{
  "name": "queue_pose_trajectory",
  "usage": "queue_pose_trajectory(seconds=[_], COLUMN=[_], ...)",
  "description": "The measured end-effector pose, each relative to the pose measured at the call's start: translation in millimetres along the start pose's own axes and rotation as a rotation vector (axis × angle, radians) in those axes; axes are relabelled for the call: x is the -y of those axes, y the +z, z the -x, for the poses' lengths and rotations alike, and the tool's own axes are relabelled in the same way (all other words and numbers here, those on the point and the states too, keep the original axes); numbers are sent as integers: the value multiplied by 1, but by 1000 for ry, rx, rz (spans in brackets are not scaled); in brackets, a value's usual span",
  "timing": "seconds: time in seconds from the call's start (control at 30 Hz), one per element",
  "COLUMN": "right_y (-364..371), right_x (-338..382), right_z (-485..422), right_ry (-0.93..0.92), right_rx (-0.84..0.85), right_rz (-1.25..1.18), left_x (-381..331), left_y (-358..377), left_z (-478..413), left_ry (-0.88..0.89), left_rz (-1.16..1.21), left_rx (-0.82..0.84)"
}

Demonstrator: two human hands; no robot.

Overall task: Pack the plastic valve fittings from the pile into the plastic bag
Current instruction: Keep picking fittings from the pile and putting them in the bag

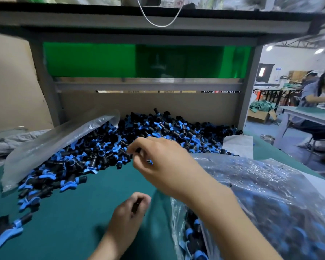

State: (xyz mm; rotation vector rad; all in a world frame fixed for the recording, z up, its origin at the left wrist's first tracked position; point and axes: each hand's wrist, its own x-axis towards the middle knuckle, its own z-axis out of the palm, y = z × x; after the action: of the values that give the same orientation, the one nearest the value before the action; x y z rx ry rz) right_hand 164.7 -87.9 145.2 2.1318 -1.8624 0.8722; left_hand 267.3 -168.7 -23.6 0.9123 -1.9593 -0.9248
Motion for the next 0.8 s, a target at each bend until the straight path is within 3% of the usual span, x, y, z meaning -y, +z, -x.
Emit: queue_pose_trajectory(seconds=[0.2,0.4,0.6,0.67,0.8], right_y=[54,114,127,122,124], right_x=[5,-41,-73,-81,-92], right_z=[-9,-9,-19,-23,-25], right_ry=[107,566,1048,1145,1218], right_rx=[-2,-5,-173,-250,-311], right_rz=[-202,-424,-993,-1151,-1217], left_x=[10,38,55,60,69], left_y=[-7,-3,9,13,22], left_z=[-10,-34,-77,-91,-123], left_ry=[-7,-38,-67,-49,14], left_rz=[-12,-166,-473,-585,-702], left_rx=[-140,-189,-154,-123,-78])
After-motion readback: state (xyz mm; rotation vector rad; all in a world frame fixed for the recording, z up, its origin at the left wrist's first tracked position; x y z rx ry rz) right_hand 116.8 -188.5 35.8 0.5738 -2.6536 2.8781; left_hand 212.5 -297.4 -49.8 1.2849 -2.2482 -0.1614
